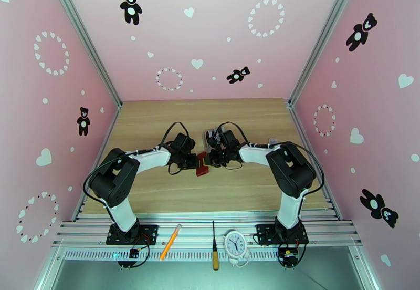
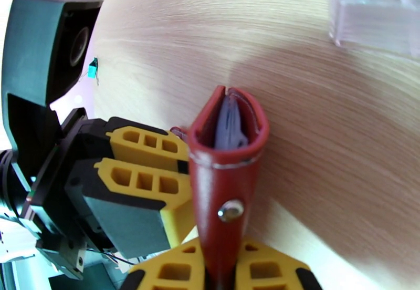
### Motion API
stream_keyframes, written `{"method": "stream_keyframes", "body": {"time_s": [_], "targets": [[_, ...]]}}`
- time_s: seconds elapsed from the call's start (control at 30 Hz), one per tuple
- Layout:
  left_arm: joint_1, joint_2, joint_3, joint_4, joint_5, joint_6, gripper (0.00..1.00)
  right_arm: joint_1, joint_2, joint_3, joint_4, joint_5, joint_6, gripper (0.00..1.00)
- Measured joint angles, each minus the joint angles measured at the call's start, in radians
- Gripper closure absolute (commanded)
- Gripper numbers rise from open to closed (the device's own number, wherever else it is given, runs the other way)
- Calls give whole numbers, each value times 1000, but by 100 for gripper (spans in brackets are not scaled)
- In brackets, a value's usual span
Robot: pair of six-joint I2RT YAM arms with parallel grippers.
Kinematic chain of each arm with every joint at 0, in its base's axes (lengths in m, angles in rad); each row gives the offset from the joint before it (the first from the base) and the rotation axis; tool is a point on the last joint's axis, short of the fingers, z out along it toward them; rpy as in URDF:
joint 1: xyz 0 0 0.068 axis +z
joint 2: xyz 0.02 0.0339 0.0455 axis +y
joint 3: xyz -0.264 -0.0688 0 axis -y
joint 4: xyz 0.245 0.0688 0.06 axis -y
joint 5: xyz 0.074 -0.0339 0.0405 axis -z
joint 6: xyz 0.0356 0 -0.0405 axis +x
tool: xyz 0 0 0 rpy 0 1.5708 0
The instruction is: Put the credit cards into the card holder
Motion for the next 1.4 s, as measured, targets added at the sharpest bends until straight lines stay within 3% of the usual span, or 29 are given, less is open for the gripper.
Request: {"method": "stream_keyframes", "body": {"time_s": [0.4,0.57,0.8,1.07,1.27,1.4], "targets": [[20,-82,0,-78,-50,11,76,13,-156,94,-228,71,-108,100],[49,-149,0,-90,-69,15,76,24,-217,177,-383,154,-193,100],[79,-172,0,-103,-98,27,76,63,-283,344,-676,390,-328,100],[85,-171,-32,-79,-115,30,76,192,-293,476,-987,782,-423,100],[85,-159,-71,-18,-121,29,76,260,-240,497,-1131,1030,-426,100],[85,-156,-92,36,-117,26,76,285,-152,497,-1164,1130,-394,100]]}}
